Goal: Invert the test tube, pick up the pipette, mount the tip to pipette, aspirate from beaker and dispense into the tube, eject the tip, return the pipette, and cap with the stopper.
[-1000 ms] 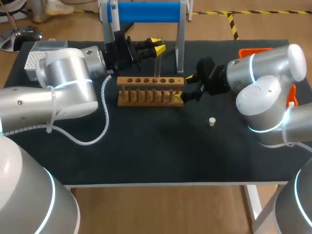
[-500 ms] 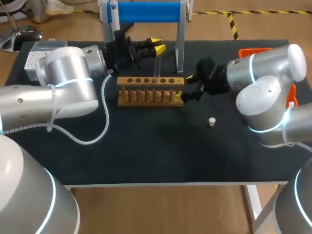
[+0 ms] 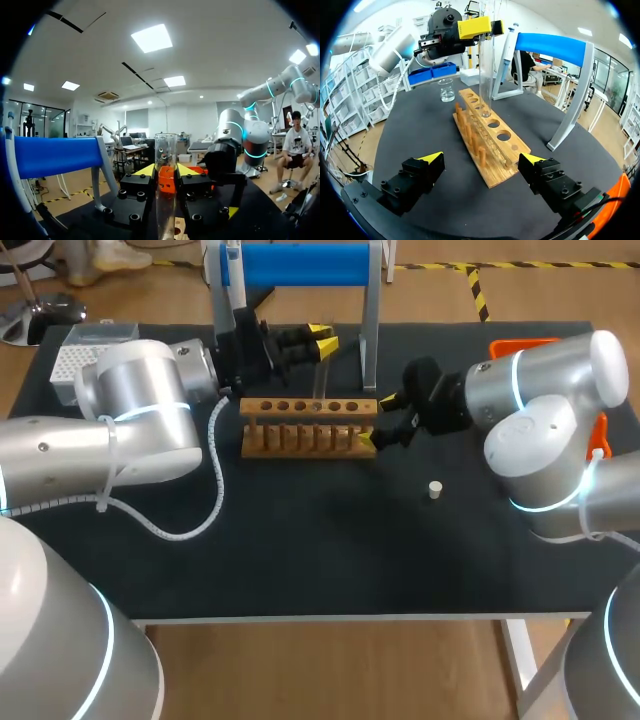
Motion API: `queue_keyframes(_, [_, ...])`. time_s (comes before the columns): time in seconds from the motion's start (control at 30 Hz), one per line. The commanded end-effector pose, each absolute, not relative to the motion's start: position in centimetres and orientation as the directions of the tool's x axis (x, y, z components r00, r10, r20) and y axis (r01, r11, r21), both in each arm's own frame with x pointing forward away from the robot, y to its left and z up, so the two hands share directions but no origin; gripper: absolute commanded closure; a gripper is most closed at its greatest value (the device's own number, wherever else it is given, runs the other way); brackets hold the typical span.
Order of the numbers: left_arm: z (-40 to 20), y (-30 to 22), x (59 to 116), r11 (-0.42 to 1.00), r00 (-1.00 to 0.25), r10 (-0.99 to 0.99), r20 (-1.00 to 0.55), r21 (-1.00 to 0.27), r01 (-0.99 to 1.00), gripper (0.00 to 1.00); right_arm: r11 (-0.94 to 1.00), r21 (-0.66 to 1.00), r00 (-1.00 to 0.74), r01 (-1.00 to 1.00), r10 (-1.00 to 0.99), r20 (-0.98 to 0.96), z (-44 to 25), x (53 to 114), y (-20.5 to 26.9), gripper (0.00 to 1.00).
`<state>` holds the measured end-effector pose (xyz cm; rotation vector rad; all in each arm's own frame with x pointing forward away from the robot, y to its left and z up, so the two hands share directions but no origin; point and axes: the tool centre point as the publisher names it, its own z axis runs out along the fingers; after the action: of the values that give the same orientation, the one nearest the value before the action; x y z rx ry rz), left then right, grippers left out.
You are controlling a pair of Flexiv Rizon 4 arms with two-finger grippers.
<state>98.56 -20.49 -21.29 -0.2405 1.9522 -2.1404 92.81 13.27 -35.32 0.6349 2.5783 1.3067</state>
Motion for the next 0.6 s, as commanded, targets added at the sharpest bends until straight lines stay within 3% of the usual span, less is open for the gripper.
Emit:
queue_keyframes(0.03, [-21.46,-20.45,98.59,-0.082,-0.958,-0.283,-0.042,-0.994,0.067,1.00,0.521,0.803,-0.893,0.289,0.449,0.030,-35.33,92.79,13.17,0.00])
queue_keyframes(0.6, [-21.43,-19.59,99.06,-0.085,-0.951,-0.302,-0.064,-0.992,0.094,1.00,0.521,0.803,-0.893,0.289,0.449,0.030,-35.33,92.79,13.17,0.00])
